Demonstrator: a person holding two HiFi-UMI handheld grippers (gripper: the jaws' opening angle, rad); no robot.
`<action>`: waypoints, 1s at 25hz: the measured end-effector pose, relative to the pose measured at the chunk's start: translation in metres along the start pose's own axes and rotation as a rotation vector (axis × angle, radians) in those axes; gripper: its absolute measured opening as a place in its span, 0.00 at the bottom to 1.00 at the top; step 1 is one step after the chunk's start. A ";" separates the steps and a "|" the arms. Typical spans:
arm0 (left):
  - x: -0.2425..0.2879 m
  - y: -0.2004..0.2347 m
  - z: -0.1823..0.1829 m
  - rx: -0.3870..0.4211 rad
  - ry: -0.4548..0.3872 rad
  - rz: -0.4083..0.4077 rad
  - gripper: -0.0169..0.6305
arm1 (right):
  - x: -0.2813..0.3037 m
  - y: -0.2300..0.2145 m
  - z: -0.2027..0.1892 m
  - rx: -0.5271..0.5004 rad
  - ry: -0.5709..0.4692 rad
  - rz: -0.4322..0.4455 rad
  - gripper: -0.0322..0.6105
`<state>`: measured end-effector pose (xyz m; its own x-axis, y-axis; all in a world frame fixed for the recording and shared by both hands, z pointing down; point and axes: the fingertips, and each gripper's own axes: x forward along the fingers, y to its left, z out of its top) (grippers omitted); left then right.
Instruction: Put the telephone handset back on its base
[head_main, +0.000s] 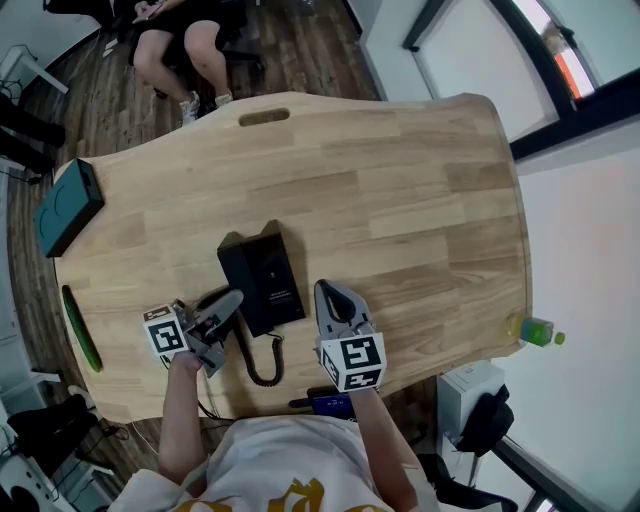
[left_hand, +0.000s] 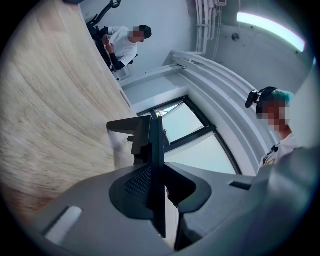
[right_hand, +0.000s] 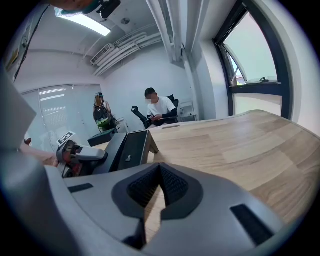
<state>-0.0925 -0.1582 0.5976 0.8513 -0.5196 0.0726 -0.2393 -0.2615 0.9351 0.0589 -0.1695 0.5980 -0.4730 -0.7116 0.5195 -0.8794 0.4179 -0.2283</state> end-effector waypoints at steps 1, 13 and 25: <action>0.000 0.001 0.000 -0.001 -0.002 0.000 0.14 | 0.001 -0.001 0.000 0.000 0.001 0.000 0.05; 0.000 0.003 0.001 0.005 0.005 0.016 0.14 | 0.003 -0.003 -0.003 0.007 0.005 0.004 0.05; 0.000 0.007 0.001 0.034 0.019 0.052 0.14 | 0.004 -0.003 -0.003 0.011 0.004 0.009 0.05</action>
<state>-0.0941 -0.1607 0.6035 0.8462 -0.5173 0.1274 -0.2985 -0.2624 0.9176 0.0594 -0.1719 0.6028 -0.4811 -0.7054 0.5205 -0.8754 0.4183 -0.2422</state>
